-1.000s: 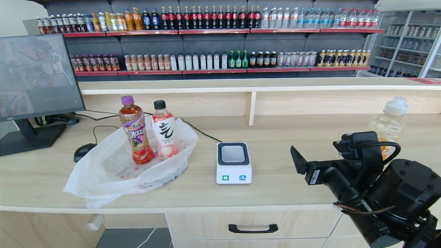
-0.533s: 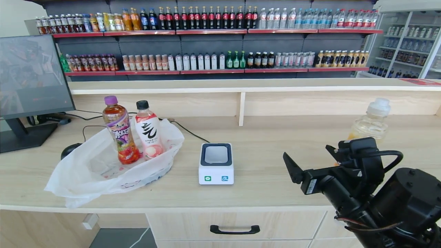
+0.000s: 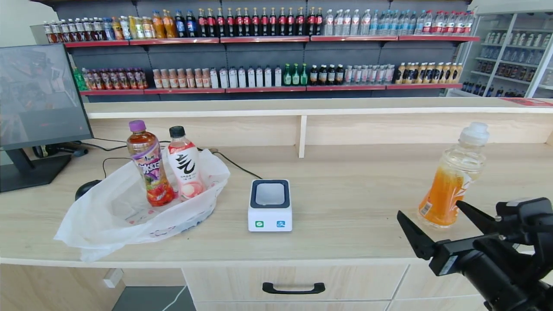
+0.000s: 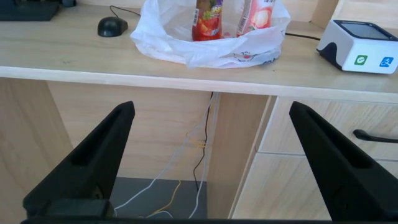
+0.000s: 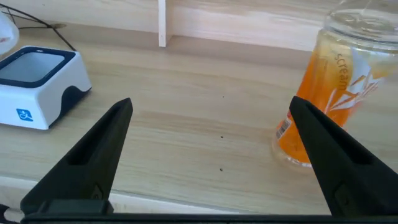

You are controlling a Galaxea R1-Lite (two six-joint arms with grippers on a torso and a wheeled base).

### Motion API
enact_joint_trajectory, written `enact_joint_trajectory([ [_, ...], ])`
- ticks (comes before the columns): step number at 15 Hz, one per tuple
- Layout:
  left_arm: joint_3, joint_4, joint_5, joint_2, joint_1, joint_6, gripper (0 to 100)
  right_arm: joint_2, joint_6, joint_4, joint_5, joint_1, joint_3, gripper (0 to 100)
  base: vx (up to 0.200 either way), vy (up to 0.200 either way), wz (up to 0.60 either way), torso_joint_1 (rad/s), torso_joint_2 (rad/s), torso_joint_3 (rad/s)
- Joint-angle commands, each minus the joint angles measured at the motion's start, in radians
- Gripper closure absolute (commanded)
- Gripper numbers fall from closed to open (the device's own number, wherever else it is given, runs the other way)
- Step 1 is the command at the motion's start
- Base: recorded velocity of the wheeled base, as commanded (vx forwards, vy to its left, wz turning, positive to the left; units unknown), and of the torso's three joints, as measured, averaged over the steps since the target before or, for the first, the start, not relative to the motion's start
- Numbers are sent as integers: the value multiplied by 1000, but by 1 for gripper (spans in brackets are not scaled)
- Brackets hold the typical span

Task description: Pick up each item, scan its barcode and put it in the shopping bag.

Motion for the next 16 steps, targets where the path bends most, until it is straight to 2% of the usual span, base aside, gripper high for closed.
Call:
enact_joint_trajectory([
  [1,0,2,0,0,2,0,0,-72,4,-1,-2,-43,20,0,0,0,0,0,0,0],
  [7,0,0,2,0,2,-9,0,-3,32,-1,24,-124,-14,0,0,0,0,0,0,0],
  [9,0,0,2,0,2,-8,0,20,50,-1,116,-188,-20,0,0,0,0,0,0,0],
  [11,0,2,0,0,2,-5,0,18,84,-1,178,-213,-11,0,0,0,0,0,0,0],
  [13,0,0,0,0,2,-3,0,14,98,-1,181,-213,-3,0,0,0,0,0,0,0],
  [16,0,0,0,0,2,-5,0,14,102,-1,179,-211,-1,0,0,-200,0,-4,4,-2],
])
